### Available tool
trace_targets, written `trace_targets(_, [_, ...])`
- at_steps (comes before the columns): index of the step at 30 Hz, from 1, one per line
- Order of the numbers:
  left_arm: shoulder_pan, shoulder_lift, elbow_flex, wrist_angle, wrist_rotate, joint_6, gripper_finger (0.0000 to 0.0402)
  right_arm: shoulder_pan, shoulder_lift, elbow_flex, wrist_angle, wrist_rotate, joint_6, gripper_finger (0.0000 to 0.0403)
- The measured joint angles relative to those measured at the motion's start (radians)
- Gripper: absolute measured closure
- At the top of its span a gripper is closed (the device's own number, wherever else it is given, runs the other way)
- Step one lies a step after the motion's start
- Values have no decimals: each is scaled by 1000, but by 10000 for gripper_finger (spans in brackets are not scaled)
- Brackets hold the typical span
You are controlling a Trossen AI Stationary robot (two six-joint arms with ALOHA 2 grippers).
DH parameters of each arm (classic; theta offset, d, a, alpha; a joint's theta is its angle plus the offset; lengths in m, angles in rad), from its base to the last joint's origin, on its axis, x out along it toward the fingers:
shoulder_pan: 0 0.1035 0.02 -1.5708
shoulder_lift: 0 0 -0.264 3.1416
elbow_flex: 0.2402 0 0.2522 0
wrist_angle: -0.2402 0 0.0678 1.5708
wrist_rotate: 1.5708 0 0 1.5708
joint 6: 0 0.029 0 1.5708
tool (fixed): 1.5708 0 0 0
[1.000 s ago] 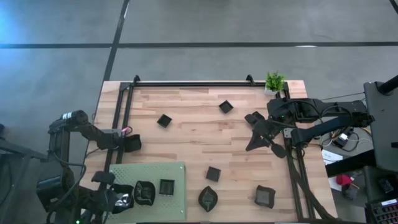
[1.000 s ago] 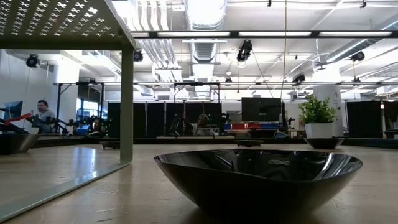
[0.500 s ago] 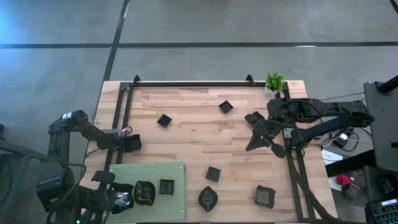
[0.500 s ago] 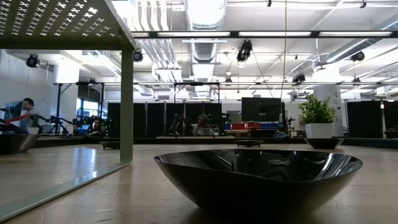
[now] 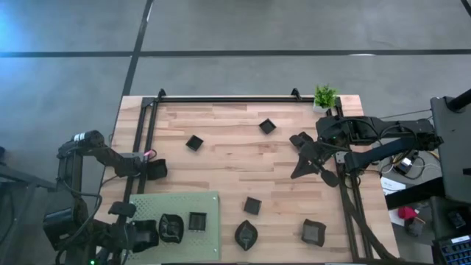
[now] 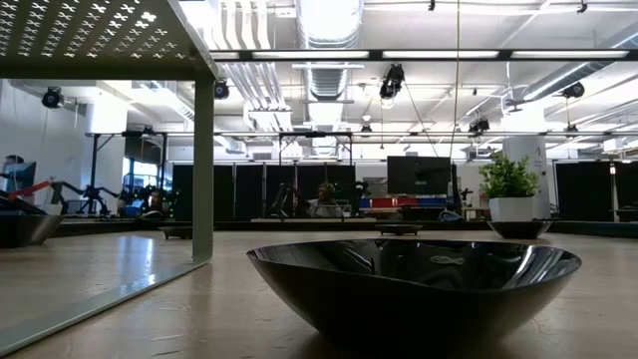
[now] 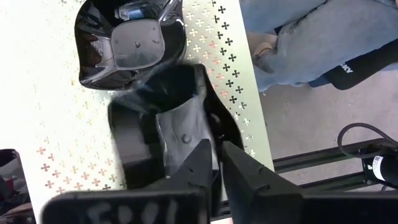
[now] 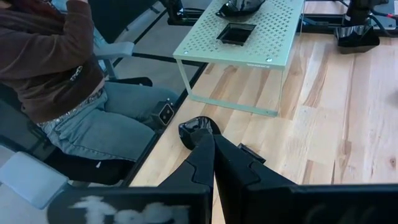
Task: Pick & Place Mini shaped plates
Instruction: Stack the black distorted square plate on top of the other black distorted square plate on the shelf, then stack the black leaf shaped plate on top of the other black leaf shaped plate on the shelf
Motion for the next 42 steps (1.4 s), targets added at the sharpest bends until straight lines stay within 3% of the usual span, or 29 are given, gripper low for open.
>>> trace_targets(11, [-1,0,0,0,-4,0,334,0,0,0,0,0,0,394])
trace_targets(15, [0,0,0,0,-70,-1,334,0,0,0,0,0,0,394])
trace_targets(22, [0,-1,9,-19,-298,13,335,0,0,0,0,0,0,394])
trace_targets(35, [73,-2,1,-19,-930,186,335,0,0,0,0,0,0,394])
trace_targets(42, [181,-2,-4,-19,-1027,191,335,0,0,0,0,0,0,394])
